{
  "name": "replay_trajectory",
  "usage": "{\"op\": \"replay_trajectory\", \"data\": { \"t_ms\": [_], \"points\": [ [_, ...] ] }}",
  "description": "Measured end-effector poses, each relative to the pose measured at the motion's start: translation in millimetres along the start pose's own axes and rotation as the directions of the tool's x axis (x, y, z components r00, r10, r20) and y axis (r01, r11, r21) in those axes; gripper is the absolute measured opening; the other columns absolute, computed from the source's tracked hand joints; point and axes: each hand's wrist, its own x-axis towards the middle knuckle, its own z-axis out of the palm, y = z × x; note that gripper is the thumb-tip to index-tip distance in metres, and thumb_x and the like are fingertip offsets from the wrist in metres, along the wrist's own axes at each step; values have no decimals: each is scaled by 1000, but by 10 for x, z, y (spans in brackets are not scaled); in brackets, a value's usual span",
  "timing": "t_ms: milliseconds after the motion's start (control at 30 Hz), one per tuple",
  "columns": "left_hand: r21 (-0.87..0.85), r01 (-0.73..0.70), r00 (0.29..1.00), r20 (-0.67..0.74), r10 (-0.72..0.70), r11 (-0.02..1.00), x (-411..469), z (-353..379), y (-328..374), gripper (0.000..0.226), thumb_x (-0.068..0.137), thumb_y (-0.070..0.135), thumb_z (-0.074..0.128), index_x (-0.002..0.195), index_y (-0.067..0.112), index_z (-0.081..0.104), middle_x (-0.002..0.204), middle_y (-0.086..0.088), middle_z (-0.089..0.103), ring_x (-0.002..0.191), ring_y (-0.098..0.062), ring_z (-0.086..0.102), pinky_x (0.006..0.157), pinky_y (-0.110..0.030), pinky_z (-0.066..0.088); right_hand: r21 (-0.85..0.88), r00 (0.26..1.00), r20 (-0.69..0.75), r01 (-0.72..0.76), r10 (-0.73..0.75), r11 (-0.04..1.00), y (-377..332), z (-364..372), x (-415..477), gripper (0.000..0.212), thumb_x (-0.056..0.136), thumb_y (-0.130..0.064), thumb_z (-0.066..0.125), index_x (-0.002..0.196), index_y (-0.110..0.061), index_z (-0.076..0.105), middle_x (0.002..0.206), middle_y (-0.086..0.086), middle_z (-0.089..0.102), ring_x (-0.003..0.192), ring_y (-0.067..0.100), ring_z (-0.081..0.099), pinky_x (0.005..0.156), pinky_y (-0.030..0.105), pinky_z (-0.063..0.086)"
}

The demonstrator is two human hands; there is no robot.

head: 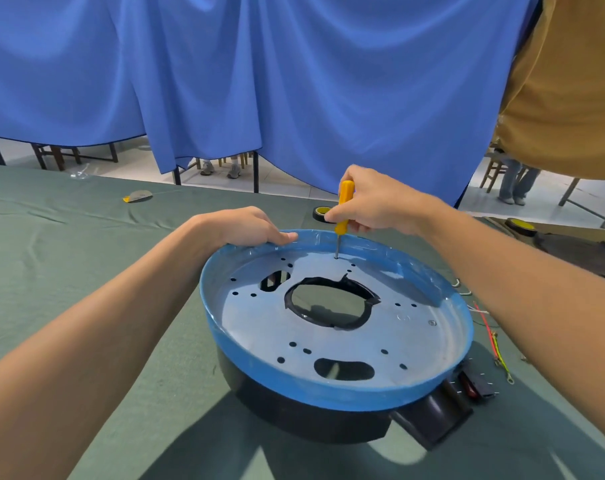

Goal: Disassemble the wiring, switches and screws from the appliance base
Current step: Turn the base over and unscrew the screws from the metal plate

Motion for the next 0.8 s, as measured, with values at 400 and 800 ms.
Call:
{"op": "replay_trajectory", "data": {
  "t_ms": [400,800],
  "points": [
    [-30,16,1000,10,-16,999,21,86,-43,46,86,59,59,88,18,77,86,-2,75,79,-20,69,73,-32,52,-199,983,-88,142,-162,970,56,43,21,18,86,-31,65,80,-25,49,74,1,57,70,17,51,54,29,35],
    [-33,-14,999,-46,13,999,-34,19,4,45,85,60,60,88,19,78,82,-1,74,71,-17,67,65,-29,49,-115,950,-260,147,-173,982,74,141,7,15,83,-24,66,88,-16,54,72,2,56,70,18,48,56,32,41]
  ]
}}
